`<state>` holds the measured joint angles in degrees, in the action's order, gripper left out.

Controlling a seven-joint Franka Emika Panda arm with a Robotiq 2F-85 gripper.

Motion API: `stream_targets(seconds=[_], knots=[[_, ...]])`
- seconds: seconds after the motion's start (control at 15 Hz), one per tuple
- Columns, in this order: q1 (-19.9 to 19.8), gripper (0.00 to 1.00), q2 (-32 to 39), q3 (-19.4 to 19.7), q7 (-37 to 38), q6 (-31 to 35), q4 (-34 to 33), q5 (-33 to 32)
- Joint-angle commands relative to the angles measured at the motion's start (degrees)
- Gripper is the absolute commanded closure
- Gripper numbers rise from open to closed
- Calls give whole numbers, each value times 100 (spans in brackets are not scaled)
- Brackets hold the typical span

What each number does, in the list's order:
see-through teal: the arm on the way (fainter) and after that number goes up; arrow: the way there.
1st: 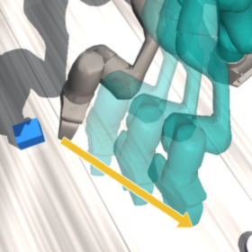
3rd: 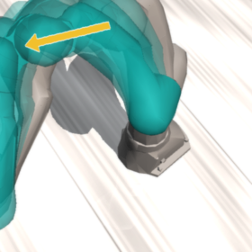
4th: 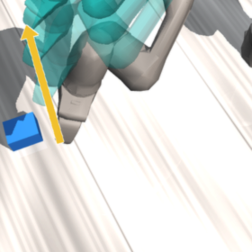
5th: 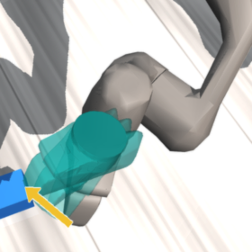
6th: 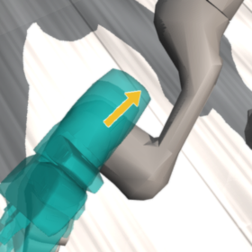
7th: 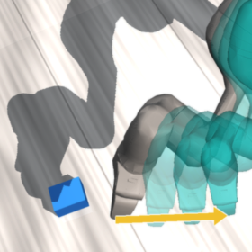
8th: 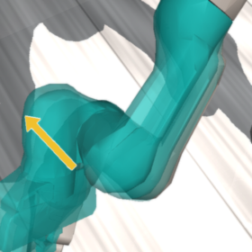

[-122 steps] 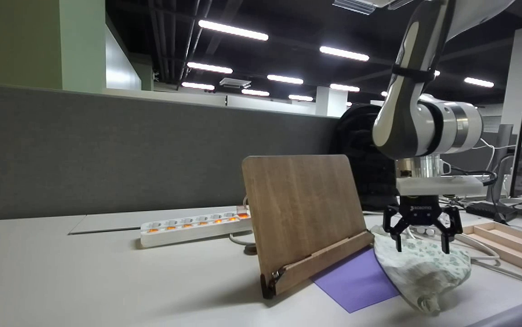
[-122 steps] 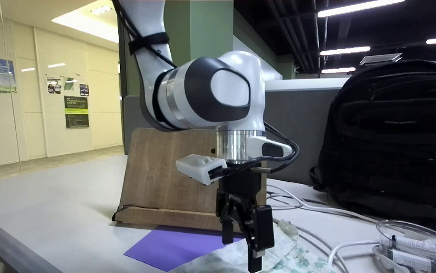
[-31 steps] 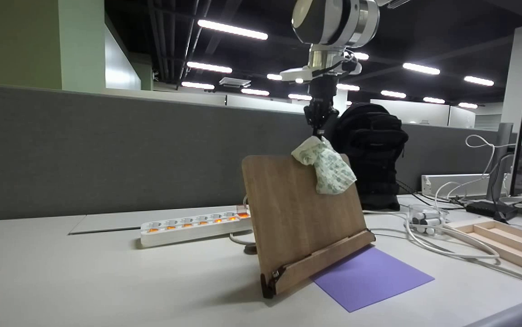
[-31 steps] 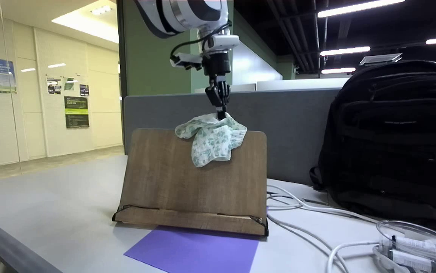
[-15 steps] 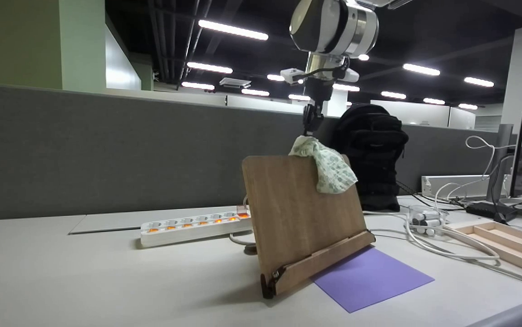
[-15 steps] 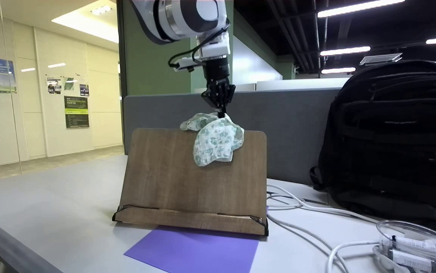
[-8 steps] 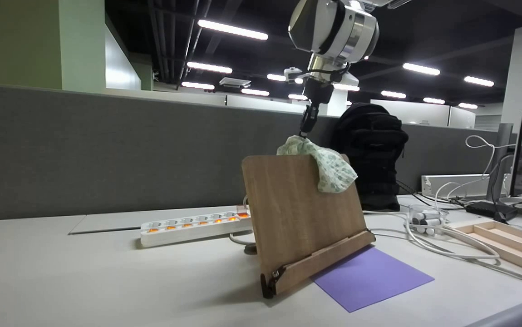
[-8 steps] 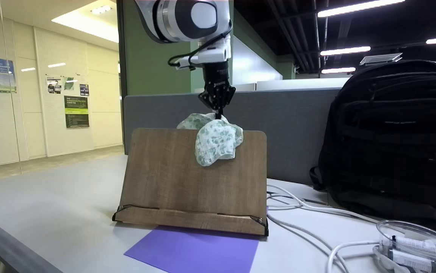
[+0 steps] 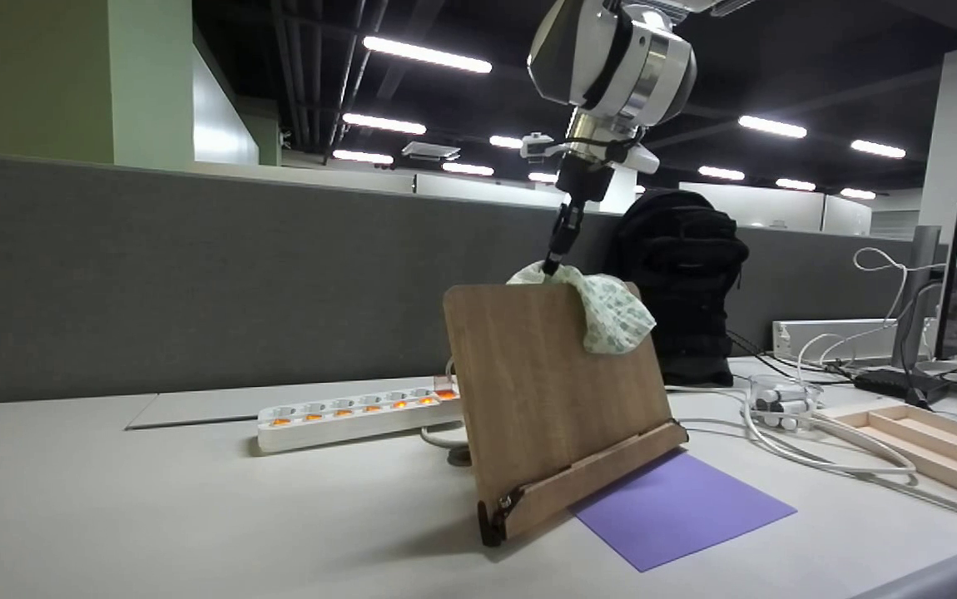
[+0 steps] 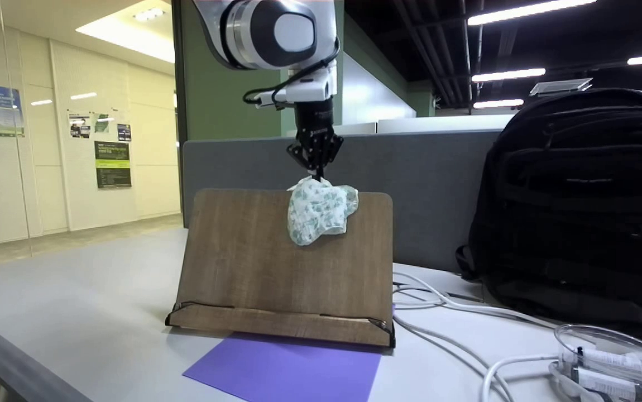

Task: Hang the white cloth on the wooden board

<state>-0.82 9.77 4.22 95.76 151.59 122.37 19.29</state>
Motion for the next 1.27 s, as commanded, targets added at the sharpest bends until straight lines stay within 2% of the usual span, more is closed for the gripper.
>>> stream_targets(seconds=[0.0, 0.07, 0.13, 0.27, 0.33, 0.73, 0.93, 1.2], knots=[[-28, 99, -263, -112, -272, -115, 387, 151], [-32, 94, -301, -122, -351, -174, 451, 124], [-55, 71, -351, -152, -500, -252, 502, 195], [-70, 68, -460, -157, -726, -297, 591, 255], [-70, 63, -529, -147, -837, -306, 626, 263], [-55, 22, -1012, -120, -1198, -301, 812, 61], [-80, 1, -1193, -120, -1534, -648, 831, 58], [-131, 0, -1348, -78, -2818, -1534, 832, 71]])
